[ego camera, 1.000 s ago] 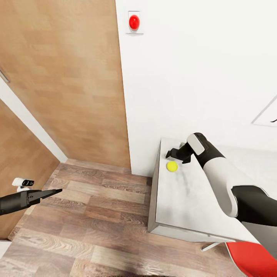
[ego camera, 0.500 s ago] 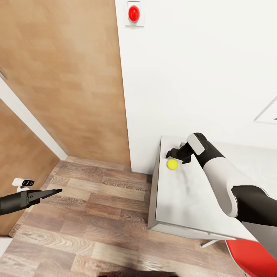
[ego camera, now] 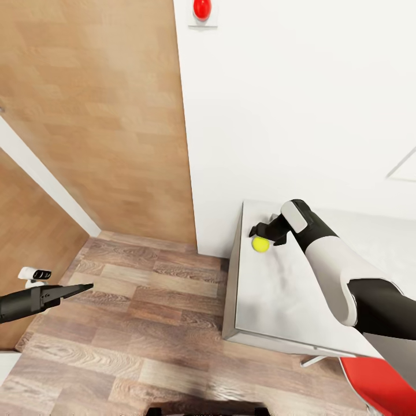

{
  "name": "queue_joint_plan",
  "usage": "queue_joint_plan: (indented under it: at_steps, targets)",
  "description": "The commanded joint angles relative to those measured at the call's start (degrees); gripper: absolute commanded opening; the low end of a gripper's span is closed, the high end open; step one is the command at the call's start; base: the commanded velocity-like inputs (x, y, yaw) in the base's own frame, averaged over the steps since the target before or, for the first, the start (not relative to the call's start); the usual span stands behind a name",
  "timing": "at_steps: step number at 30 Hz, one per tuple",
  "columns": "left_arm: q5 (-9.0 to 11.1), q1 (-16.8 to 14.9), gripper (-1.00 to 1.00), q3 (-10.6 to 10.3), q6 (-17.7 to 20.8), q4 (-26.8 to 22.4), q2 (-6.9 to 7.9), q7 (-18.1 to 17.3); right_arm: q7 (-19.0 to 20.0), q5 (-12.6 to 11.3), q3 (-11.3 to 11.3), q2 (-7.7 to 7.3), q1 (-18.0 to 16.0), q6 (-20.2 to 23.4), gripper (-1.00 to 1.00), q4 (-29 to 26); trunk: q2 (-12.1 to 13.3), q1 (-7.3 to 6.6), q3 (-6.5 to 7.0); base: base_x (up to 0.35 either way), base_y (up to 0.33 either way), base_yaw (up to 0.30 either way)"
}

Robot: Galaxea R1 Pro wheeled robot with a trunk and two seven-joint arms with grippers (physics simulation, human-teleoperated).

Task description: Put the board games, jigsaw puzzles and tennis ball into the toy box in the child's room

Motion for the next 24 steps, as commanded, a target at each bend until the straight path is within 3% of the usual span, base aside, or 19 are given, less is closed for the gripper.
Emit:
queue_joint_plan:
  at_steps: [1, 13, 14, 24]
  targets:
    - [0.0, 0.0, 1.0, 0.0, 0.6, 0.0, 0.02, -0.2, -0.4, -0.6, 0.3, -0.05, 0.0, 0.1, 1.0, 0.0, -0.1, 0.03, -0.18, 0.0, 0.007, 0.0]
    - [0.0, 0.0, 1.0, 0.0, 0.6, 0.0, 0.02, -0.2, -0.3, -0.7, 0.2, -0.05, 0.0, 0.1, 1.0, 0.0, -0.1, 0.03, -0.58, -0.016, 0.002, 0.0]
    - [0.0, 0.0, 1.0, 0.0, 0.6, 0.0, 0.02, -0.2, -0.3, -0.7, 0.2, -0.05, 0.0, 0.1, -1.0, 0.0, -0.1, 0.03, -0.59, -0.012, 0.0, 0.0]
    - [0.0, 0.0, 1.0, 0.0, 0.6, 0.0, 0.02, -0.2, -0.2, -0.8, 0.2, -0.05, 0.0, 0.1, -1.0, 0.0, -0.1, 0.03, -0.59, -0.002, 0.0, 0.0]
